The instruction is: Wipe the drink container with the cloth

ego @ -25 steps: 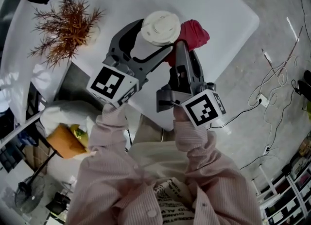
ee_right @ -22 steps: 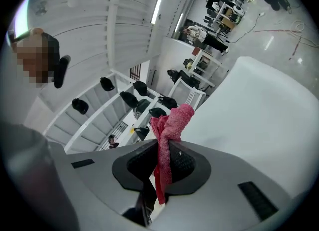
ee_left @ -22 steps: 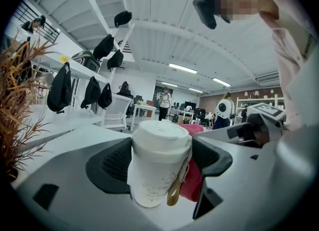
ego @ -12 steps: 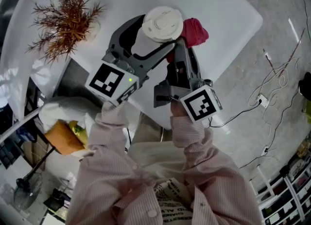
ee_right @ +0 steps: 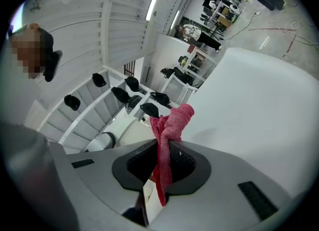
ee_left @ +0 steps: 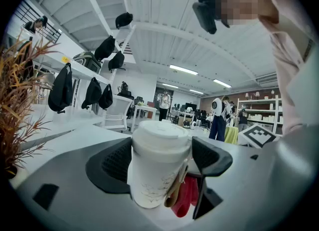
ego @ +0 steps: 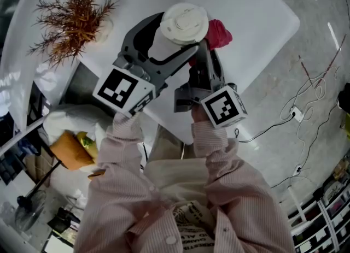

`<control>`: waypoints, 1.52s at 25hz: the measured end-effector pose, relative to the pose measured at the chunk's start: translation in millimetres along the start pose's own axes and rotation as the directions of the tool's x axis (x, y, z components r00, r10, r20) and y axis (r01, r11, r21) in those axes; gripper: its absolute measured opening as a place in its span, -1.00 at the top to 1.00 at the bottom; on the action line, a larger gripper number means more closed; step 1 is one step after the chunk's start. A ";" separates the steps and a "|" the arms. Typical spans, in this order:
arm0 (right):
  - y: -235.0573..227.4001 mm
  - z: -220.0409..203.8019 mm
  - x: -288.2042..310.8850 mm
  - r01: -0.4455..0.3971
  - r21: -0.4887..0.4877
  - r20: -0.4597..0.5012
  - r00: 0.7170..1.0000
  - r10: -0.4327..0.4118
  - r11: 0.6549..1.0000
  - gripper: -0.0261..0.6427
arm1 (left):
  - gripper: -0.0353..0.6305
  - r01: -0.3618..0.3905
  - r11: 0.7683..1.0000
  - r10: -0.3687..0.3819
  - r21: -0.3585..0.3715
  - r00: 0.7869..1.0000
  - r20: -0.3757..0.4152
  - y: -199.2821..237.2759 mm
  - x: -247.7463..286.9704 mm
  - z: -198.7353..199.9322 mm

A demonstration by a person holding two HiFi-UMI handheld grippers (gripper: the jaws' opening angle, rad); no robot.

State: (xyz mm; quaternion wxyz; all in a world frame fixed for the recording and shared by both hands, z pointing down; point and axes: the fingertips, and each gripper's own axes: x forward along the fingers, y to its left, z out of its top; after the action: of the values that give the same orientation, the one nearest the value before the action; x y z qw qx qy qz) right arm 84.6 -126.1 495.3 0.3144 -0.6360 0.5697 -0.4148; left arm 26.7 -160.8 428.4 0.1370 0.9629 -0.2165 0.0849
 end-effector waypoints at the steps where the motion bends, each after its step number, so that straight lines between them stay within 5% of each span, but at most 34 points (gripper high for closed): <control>1: -4.3 -2.1 0.7 0.010 -0.006 -0.008 1.000 -0.010 1.000 0.79 | -0.23 0.000 1.000 0.000 0.000 1.000 0.001 0.1 -0.1 0.1; 26: -42.5 -17.8 19.1 0.056 -0.079 -0.182 0.981 -0.069 0.995 0.79 | -0.23 -0.011 1.000 0.011 -0.002 1.000 -0.013 1.2 0.3 -1.2; 34: -24.5 9.1 25.3 -0.043 -0.144 -0.373 0.928 -0.014 0.989 0.79 | -0.23 -0.012 1.000 0.012 -0.003 0.999 -0.041 1.0 -0.5 -0.8; 38: -4.6 26.0 36.1 -0.142 -0.159 -0.485 0.873 0.048 0.977 0.79 | -0.23 -0.015 1.000 0.015 -0.009 0.998 -0.053 0.8 -0.4 -0.7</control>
State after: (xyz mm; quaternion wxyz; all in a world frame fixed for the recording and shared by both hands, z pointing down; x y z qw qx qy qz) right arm 110.0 -162.9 493.5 0.1219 -0.5118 0.6971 -0.4871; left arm 25.9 -161.2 429.1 0.1464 0.9580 -0.2203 0.1103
